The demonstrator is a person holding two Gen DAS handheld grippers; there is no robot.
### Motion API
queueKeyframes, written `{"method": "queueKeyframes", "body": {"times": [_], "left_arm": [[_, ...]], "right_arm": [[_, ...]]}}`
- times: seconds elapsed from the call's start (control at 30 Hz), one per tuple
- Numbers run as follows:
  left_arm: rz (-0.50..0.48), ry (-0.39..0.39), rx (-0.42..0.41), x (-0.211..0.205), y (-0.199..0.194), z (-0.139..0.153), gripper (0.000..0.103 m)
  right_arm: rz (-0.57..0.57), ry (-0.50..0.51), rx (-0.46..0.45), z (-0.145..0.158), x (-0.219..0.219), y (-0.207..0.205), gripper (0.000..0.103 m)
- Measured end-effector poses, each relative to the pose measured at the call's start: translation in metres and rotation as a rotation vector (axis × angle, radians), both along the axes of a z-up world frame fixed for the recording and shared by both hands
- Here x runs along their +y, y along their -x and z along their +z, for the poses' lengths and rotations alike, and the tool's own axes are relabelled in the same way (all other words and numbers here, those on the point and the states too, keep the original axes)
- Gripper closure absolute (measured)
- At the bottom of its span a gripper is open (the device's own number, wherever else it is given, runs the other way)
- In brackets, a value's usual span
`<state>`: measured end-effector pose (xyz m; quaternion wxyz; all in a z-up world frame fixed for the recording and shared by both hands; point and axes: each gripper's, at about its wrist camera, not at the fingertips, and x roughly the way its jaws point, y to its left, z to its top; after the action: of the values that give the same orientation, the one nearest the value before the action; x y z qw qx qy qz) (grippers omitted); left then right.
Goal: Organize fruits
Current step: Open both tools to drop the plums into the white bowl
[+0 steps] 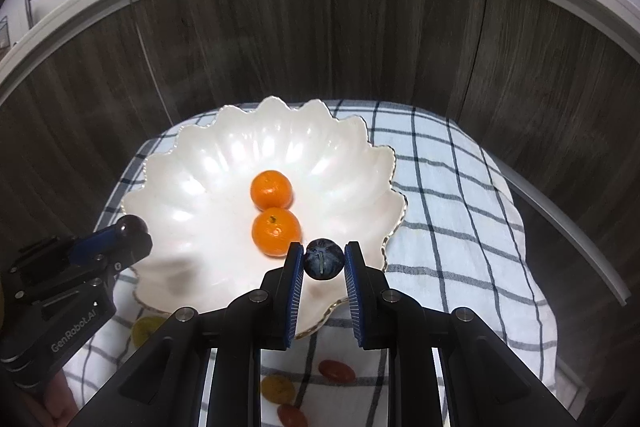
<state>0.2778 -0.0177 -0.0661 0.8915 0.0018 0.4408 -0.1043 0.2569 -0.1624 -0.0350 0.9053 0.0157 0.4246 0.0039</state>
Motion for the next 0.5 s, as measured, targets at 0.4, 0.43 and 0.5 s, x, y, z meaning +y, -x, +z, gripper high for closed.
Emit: {"method": "queueKeyframes", "body": {"times": [0.4,0.43,0.5], "left_arm": [[0.050,-0.005,-0.021,0.011,-0.007,0.010,0.036],[0.057,-0.006,-0.022,0.012,-0.007,0.011,0.031],[0.064,-0.001,-0.025,0.014,-0.007,0.014,0.028]], "right_arm": [[-0.044,0.039,0.015,0.003,-0.005,-0.017,0.045],[-0.053,0.049,-0.002,0.007,-0.006,-0.015,0.036],[-0.064,0.062,-0.023,0.012,-0.006,-0.012,0.031]]}}
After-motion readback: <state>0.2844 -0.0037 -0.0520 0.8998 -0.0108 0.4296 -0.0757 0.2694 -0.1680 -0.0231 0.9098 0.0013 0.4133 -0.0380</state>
